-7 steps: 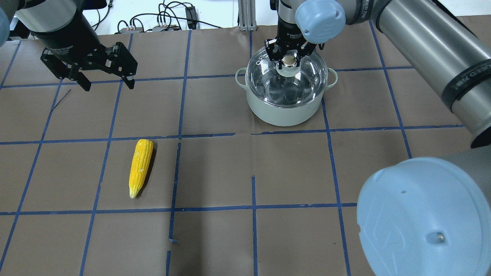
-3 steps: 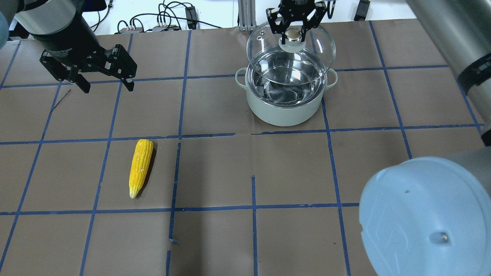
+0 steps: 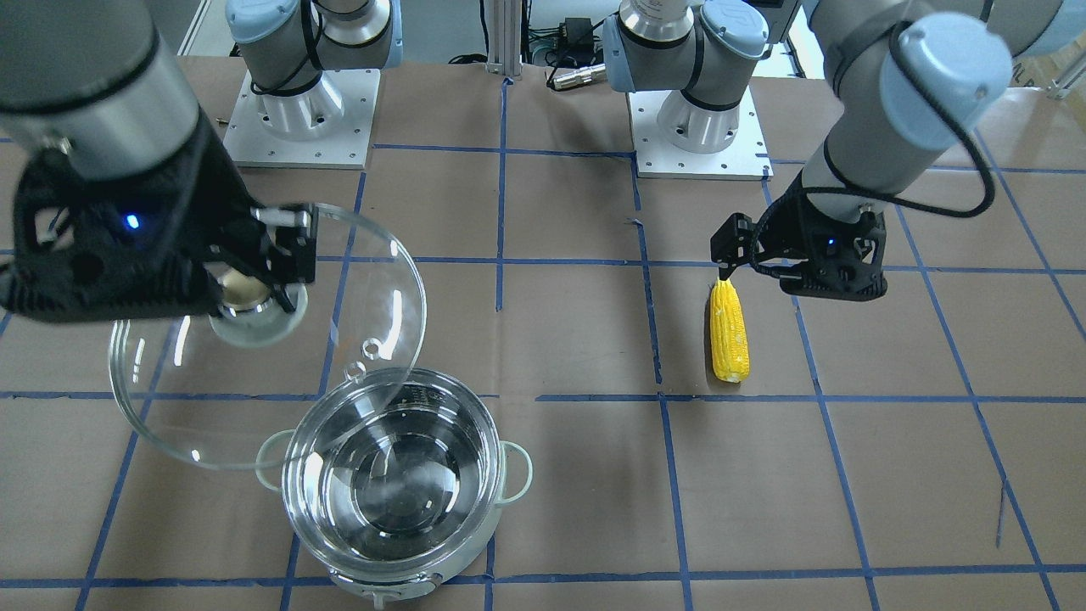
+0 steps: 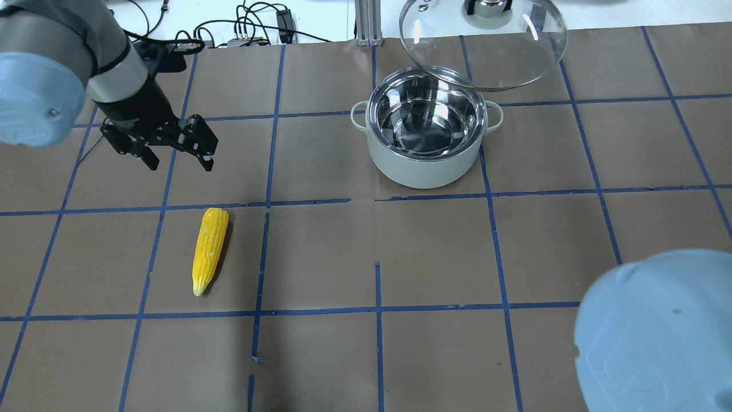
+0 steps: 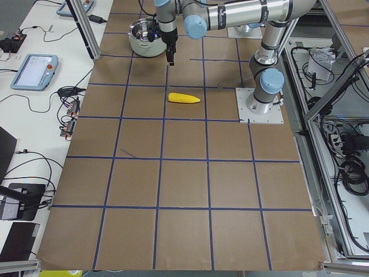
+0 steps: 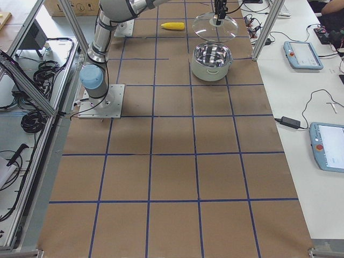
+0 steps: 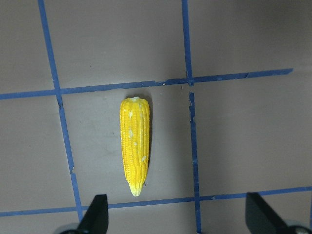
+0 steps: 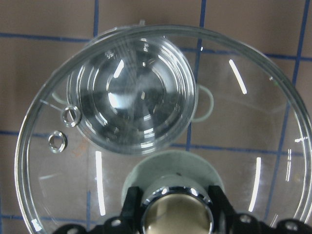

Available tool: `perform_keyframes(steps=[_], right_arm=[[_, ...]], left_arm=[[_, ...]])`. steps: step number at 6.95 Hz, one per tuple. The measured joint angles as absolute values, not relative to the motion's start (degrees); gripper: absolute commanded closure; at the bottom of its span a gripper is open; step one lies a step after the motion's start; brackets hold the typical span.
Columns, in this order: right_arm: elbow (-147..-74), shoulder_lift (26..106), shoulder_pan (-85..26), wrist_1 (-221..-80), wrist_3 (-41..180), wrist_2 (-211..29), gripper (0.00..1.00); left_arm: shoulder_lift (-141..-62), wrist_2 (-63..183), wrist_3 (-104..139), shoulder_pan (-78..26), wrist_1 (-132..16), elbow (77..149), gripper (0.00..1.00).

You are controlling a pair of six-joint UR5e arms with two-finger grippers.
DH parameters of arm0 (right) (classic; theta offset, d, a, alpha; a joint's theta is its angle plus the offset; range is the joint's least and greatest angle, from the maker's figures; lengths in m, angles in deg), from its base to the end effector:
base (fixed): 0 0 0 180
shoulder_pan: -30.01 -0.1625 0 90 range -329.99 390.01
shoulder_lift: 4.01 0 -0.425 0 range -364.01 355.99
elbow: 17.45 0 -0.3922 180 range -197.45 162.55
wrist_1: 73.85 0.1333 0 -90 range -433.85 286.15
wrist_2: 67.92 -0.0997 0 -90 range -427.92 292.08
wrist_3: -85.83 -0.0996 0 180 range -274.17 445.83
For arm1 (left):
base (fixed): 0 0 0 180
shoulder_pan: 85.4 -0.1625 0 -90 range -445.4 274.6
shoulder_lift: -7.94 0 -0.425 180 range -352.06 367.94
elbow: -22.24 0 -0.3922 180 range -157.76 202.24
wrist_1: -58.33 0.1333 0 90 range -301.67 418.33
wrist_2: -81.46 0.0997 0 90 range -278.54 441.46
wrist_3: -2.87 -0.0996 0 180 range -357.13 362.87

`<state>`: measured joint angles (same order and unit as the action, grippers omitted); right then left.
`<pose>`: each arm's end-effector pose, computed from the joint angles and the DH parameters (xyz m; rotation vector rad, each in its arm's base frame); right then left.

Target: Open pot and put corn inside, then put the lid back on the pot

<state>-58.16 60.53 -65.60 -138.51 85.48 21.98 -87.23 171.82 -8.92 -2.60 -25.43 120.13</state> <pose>0.1953 -0.6224 0.6025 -0.1441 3.1376 0.0415 -0.0680 -0.5201 0.3864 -0.1256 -3.1201 -0.1851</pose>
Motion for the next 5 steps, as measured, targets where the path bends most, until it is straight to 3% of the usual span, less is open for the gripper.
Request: perform_keyframes(steps=[2, 5], right_arm=[[-58.54, 68.0, -65.25, -129.92, 85.98, 21.8, 0.92], [-67.56, 75.16, -65.36, -130.33, 85.98, 21.66, 0.92]], left_arm=[[-88.52, 171.95, -14.87, -4.38, -16.45, 129.24, 0.01], [-89.52, 171.56, -20.42, -9.76, -3.1, 141.34, 0.05]])
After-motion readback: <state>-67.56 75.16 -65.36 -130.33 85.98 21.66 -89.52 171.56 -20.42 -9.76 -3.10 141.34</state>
